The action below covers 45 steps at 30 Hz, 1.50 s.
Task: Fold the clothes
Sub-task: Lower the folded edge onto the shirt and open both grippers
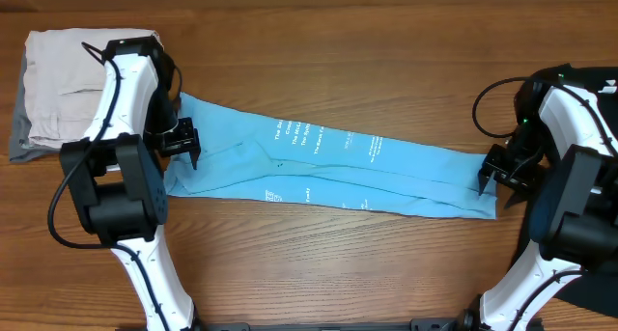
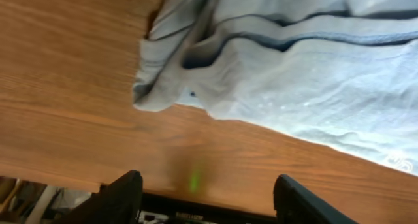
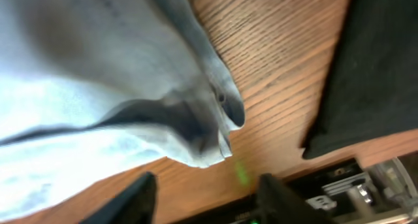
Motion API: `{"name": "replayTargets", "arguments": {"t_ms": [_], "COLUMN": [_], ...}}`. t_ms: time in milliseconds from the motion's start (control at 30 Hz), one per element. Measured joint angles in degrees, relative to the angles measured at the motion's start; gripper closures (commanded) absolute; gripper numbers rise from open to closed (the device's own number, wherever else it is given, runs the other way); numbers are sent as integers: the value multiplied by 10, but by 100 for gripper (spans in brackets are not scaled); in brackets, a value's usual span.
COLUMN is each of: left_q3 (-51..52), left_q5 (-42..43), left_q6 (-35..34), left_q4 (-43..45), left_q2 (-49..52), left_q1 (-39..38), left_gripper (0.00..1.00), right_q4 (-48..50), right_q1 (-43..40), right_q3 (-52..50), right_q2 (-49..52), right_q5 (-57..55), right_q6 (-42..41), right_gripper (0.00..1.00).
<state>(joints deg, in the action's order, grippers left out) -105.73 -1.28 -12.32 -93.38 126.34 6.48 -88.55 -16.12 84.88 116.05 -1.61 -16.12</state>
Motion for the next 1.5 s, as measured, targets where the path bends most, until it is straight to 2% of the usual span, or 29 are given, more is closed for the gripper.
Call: {"name": "replayTargets", "arguments": {"t_ms": [133,200,267,300,333,367,400,467,633,800,1033,1500], "left_q3": [-64,-112,-142,-152,-157,-158,-156,-149,-102,-44,33,128], "left_q5": [8,22,37,45,52,59,66,75,88,93,83,47], "left_q6": [0,0,2,5,5,6,7,12,17,19,20,12], "left_q4": [-31,-33,-30,-25,-17,-5,8,44,105,144,219,334], "left_q2": [3,3,3,3,3,3,3,3,3,3,3,-10], "left_q1": [4,3,-2,-6,-11,-18,-26,-43,-91,-118,-116,-115], "left_gripper": [33,38,47,59,66,74,81,89,89,88,89,85], "right_q4": [-16,-30,-44,-52,-55,-56,-54,-43,5,53,204,301], "right_q1": [0,1,3,7,11,18,27,51,96,95,82,82], "right_q3": [42,88,130,151,161,169,172,171,139,61,-52,-95], "right_q2": [0,0,0,0,-1,-1,-1,-2,-2,-2,-2,-15], "right_q5": [10,37,69,89,101,112,118,128,113,57,27,27], "right_q6": [4,20,41,55,62,72,80,84,71,27,5,-3], "right_gripper": [46,49,54,59,66,85,96,96,96,96,96,96]}}
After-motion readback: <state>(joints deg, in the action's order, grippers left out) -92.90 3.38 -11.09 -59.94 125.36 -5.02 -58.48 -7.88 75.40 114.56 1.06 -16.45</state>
